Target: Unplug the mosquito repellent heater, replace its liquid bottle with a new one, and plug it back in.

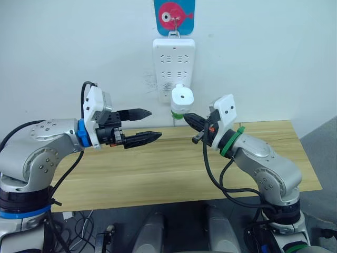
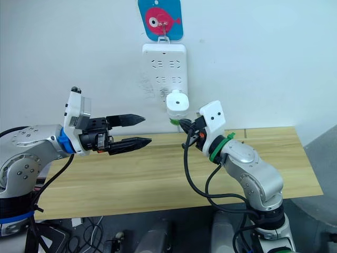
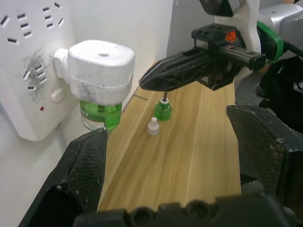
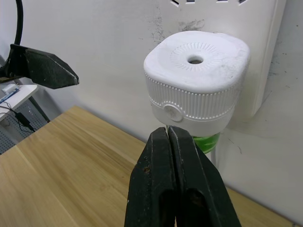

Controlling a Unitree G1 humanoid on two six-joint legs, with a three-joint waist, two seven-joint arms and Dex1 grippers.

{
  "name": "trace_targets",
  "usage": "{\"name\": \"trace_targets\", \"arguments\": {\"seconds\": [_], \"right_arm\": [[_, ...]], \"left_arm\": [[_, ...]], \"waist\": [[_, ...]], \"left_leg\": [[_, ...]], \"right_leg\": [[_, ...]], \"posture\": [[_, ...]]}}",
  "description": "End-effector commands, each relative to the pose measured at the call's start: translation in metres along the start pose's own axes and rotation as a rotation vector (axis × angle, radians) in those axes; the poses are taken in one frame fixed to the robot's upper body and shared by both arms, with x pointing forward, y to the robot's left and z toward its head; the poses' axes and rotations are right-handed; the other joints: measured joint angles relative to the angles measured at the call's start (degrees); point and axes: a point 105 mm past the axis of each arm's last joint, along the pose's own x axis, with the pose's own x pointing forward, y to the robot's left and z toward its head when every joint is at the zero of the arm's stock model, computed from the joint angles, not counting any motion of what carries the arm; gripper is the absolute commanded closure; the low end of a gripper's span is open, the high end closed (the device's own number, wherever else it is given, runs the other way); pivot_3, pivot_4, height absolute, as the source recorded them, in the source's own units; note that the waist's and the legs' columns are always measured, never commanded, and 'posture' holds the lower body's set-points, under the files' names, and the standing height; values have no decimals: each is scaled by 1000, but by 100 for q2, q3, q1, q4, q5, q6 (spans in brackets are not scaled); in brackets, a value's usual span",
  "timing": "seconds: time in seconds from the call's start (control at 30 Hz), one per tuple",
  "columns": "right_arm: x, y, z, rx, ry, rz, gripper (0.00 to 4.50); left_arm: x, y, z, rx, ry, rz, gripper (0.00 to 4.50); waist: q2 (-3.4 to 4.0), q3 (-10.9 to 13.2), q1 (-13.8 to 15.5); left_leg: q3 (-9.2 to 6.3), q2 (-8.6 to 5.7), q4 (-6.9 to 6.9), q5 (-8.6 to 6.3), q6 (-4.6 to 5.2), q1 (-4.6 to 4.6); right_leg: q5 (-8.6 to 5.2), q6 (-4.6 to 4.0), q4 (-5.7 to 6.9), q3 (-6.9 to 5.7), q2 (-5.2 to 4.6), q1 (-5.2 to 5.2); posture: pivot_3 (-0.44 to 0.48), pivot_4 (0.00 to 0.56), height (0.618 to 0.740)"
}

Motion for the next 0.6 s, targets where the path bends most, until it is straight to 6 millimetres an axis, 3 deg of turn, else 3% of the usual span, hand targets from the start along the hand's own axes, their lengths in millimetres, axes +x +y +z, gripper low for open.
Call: {"name": "trace_targets", "arguments": {"seconds": [0.03,0.6], "right_arm": [[0,11,14,-33,-56,32,4448],[8,-3,19,-12,-85,-60,4448]], "left_arm": [[-2,-5,12,63,-21,-14,0],[3,-7,19,79,-47,-25,0]], "waist": [[0,0,0],[0,0,1]], "left_leg": [[0,0,0,0,0,0],[0,0,1,0,0,1]], "right_leg": [[0,0,0,-1,0,0],[0,0,0,0,0,0]], "posture": [[73,214,740],[78,228,740]]}}
